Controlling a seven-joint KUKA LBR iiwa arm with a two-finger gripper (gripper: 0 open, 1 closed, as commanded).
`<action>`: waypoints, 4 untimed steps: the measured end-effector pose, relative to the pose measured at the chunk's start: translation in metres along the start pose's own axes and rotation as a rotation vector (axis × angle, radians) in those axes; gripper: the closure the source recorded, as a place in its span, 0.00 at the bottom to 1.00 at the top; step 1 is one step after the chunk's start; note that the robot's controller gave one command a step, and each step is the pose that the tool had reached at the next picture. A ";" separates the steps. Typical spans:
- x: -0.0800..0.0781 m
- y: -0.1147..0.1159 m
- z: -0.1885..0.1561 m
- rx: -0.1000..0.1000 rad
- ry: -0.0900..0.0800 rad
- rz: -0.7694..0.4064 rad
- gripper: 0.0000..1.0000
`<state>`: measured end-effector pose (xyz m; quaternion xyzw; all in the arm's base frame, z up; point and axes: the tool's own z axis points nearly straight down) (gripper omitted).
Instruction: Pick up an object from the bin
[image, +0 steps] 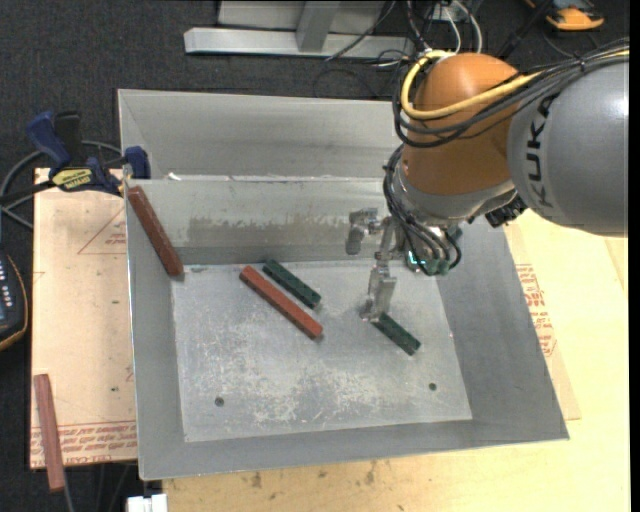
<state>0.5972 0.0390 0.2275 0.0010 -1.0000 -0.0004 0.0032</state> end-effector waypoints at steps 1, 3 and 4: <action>0.018 0.015 0.140 -0.001 0.001 0.053 0.00; -0.049 0.046 0.152 -0.002 -0.015 -0.064 1.00; -0.028 0.066 -0.002 -0.001 -0.018 -0.086 1.00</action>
Offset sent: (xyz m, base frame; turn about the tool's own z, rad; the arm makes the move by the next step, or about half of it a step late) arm -0.0168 0.0144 -0.1342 0.0552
